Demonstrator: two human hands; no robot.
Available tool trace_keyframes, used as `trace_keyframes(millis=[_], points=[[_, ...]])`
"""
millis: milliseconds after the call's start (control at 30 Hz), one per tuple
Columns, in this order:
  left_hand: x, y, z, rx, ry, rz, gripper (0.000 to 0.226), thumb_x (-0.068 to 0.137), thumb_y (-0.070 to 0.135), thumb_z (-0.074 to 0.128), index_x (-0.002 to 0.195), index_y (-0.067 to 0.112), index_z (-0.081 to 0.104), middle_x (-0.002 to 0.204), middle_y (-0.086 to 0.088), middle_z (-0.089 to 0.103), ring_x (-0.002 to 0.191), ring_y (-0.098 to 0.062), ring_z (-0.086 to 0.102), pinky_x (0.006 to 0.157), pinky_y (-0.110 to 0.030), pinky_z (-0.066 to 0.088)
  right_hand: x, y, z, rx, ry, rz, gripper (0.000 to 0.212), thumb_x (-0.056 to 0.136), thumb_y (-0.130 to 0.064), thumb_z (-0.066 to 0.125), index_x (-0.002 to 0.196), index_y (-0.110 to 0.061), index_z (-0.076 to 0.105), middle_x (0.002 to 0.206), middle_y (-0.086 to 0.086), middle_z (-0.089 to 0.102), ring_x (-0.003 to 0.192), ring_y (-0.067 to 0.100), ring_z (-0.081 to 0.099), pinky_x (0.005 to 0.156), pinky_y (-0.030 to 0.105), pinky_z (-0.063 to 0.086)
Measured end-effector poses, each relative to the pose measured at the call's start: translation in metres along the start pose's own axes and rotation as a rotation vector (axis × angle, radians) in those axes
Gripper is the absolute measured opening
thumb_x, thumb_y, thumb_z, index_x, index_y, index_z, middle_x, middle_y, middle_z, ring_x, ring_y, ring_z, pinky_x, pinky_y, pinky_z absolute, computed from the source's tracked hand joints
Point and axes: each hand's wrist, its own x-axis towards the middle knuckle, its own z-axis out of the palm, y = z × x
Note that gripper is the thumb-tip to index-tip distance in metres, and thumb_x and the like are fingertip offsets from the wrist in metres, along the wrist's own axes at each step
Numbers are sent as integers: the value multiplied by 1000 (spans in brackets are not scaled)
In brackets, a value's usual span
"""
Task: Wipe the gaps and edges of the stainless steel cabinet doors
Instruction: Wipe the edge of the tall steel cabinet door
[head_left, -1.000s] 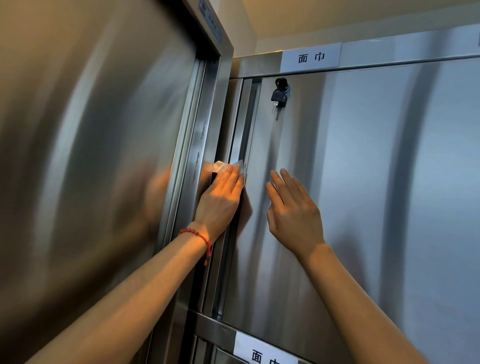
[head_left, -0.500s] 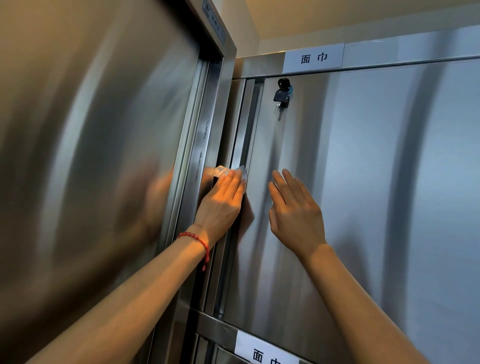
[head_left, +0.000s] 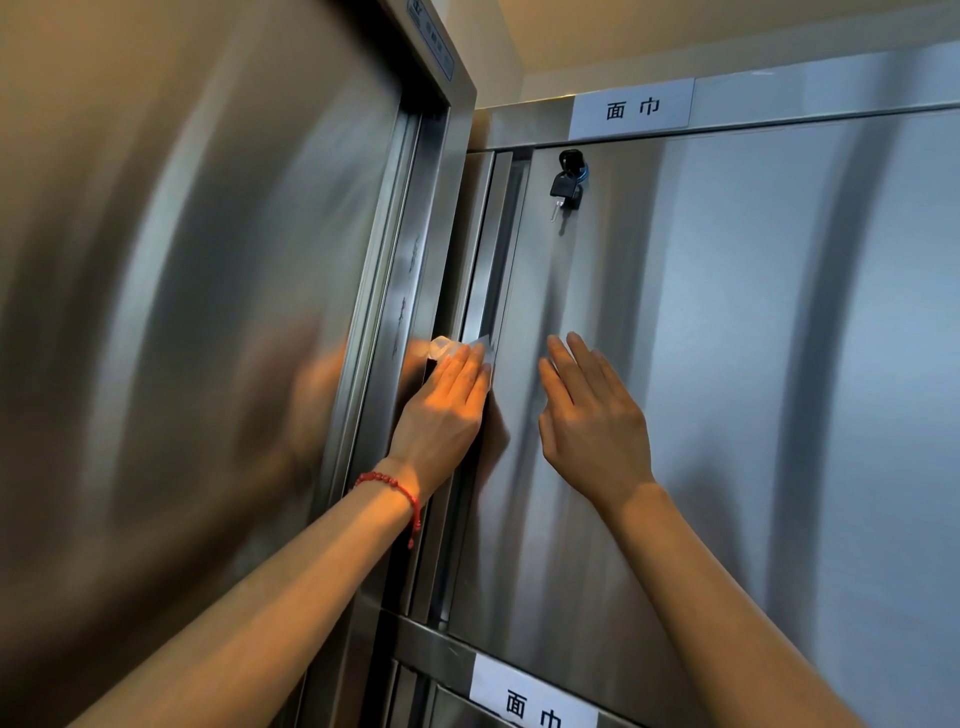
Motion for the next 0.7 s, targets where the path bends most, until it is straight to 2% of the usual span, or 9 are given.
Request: trace_keyframes(millis=[267,600,700], points=[[-17,7,1,-35,-2,-20,47,82,-4,29,110,-3,66,118,-20,63,111,-32,61,90,-39,52,1,-1,-2,4,8,-3,43,76,-12,70,115,5,64,125,22,59,119,38,54,97,50,46],[-23,10,0,-50,38,-17,45,83,-7,30,108,-2,68,115,-20,64,108,-31,62,89,-40,52,0,-1,-2,7,13,-4,42,76,-12,69,115,4,65,125,21,60,119,38,54,98,50,46],[-31,12,-2,-47,42,-9,57,94,-10,13,107,-2,68,116,-20,64,109,-31,62,90,-39,52,0,-1,-2,6,14,-4,42,76,-10,69,115,5,64,125,22,59,120,38,54,99,49,45]])
